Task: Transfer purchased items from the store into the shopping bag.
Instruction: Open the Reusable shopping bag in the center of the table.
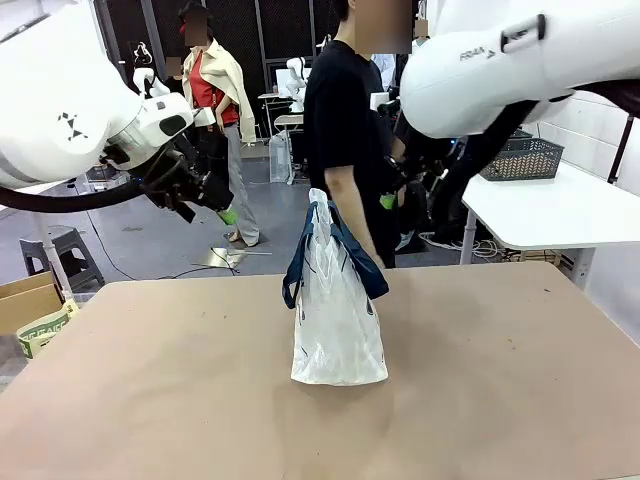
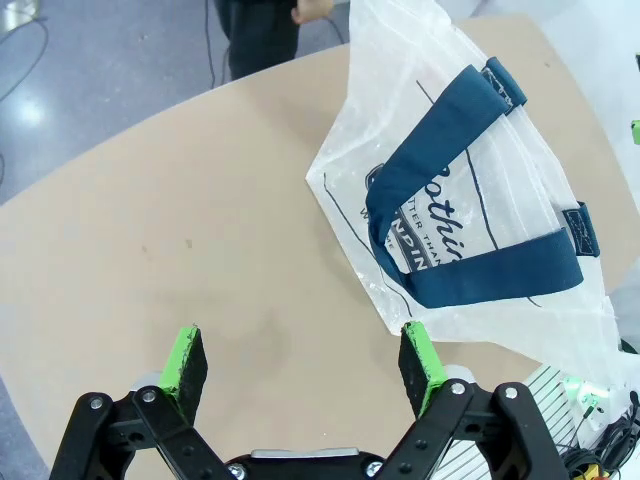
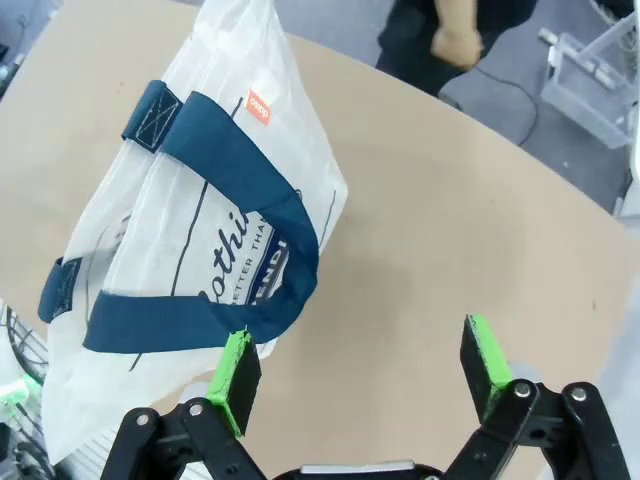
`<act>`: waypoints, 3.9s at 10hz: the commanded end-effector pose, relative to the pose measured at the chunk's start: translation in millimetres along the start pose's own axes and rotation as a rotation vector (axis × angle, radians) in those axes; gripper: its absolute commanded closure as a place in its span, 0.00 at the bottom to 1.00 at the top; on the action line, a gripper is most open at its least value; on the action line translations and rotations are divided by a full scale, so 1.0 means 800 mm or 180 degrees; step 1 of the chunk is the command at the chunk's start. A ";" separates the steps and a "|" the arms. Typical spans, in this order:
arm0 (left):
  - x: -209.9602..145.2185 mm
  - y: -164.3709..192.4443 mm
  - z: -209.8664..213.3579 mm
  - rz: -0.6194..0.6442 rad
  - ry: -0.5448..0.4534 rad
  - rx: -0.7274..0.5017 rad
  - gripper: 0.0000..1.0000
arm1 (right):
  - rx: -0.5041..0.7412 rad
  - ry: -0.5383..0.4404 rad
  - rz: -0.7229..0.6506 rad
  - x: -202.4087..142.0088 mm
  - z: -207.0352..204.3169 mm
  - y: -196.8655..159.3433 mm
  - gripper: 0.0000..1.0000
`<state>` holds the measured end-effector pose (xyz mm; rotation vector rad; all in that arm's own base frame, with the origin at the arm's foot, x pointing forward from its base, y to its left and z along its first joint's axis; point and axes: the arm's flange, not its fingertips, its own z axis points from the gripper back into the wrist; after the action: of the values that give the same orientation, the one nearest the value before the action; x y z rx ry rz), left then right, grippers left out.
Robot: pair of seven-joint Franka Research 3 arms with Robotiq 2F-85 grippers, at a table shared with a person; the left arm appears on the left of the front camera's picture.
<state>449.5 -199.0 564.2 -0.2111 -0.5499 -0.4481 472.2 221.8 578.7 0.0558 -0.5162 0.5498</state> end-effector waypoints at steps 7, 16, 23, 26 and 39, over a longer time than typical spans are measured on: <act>0.051 -0.059 0.010 0.0661 0.0403 -0.0201 0.00 | 0.0069 0.0348 -0.0677 0.049 -0.019 0.043 0.00; 0.091 -0.110 -0.017 0.1210 0.0435 -0.0368 0.00 | 0.0319 0.0557 -0.1316 0.087 -0.056 0.062 0.00; 0.087 -0.128 -0.051 0.1260 0.0544 -0.0704 0.00 | 0.0426 0.0600 -0.1408 0.099 -0.073 0.065 0.00; 0.081 -0.130 -0.062 0.1290 0.0631 -0.0684 0.00 | 0.0506 0.0617 -0.1394 0.098 -0.074 0.060 0.00; 0.056 -0.111 -0.092 0.1491 0.0857 -0.0619 0.00 | 0.0429 0.0932 -0.1351 0.090 -0.095 0.068 0.00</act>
<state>478.8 -319.2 537.9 -0.4277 -0.1992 -0.0952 525.9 318.1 542.9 0.2214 -0.1935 0.1640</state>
